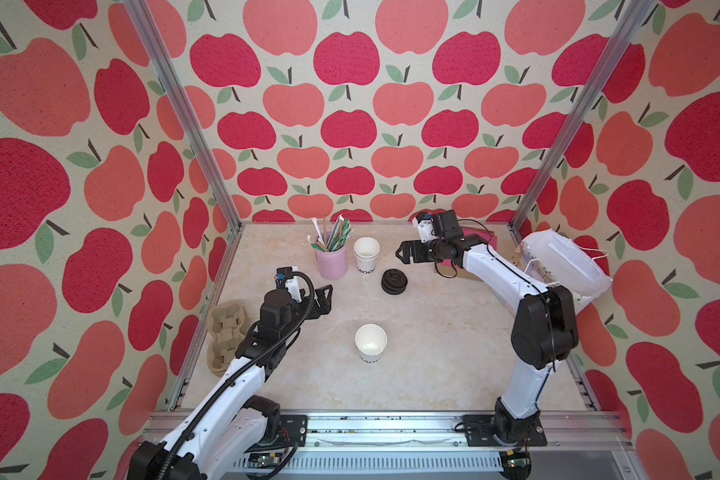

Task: Pack the takeout coffee
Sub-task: 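Position the right gripper above the black lid, then lower the right gripper and close it on the black lid's rim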

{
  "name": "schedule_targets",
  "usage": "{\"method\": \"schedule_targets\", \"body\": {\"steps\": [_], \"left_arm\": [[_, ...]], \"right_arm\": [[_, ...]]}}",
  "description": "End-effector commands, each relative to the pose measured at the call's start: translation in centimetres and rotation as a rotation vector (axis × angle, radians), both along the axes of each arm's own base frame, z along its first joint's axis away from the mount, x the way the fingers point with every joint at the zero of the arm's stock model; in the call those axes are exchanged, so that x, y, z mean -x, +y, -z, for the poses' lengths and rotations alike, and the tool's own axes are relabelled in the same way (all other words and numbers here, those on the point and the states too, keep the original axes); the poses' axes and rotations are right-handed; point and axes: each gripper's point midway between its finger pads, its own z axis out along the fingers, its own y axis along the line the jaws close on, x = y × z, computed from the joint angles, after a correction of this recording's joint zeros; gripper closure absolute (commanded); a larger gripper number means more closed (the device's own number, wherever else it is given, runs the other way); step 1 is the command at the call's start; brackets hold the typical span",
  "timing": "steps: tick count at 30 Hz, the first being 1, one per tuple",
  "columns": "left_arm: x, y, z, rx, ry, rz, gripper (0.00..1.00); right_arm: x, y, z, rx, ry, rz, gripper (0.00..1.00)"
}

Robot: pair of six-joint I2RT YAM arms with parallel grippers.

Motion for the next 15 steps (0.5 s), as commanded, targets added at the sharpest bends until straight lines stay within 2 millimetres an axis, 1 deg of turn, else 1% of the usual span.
{"method": "schedule_targets", "body": {"steps": [1,5,10,15], "left_arm": [[-0.3,-0.1,-0.4,-0.009,-0.027,0.012,0.01],[-0.4,-0.2,-0.4,-0.007,-0.023,0.016,0.01],[-0.4,-0.2,-0.4,-0.010,-0.022,0.016,0.01],[-0.6,-0.3,-0.3,-0.009,-0.021,0.018,0.01]], "right_arm": [[0.6,0.9,1.8,-0.024,0.116,-0.015,0.01],[0.5,1.5,3.5,-0.026,0.178,-0.021,0.01],[0.3,1.5,4.9,-0.009,0.203,-0.016,0.01],[0.7,1.8,6.7,0.019,0.246,-0.024,0.02]]}}
